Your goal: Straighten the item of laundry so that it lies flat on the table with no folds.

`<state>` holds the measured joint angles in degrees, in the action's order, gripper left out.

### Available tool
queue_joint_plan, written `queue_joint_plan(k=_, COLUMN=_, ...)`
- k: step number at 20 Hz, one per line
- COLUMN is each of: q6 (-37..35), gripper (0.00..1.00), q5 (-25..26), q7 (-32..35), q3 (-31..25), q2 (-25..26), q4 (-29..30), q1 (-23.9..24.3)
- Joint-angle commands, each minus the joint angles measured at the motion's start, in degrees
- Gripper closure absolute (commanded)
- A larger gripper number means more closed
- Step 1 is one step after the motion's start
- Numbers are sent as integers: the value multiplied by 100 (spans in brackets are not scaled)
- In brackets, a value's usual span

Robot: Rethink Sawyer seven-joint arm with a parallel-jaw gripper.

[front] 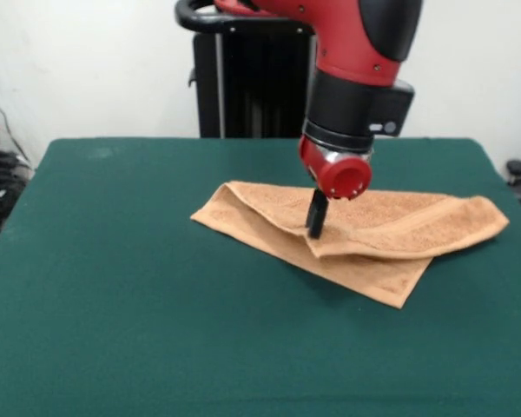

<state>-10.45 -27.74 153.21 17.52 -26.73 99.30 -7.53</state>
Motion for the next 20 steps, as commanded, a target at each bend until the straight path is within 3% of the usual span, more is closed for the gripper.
queue_joint_plan(k=1, q6=-405, gripper=100, q5=135, q7=385, q3=-1005, q2=127, q4=887, q1=367)
queue_joint_plan(k=10, q6=-112, gripper=100, q5=321, q7=300, q3=-1746, q2=-126, q4=1886, q1=897)
queue_joint_plan(k=17, q6=-405, gripper=100, q5=212, q7=269, q3=-2541, q2=-549, q4=2555, q1=1427)
queue_joint_plan(k=20, q6=-579, gripper=100, q5=132, q7=413, q3=-2633, q2=-754, q4=2682, q1=1376)
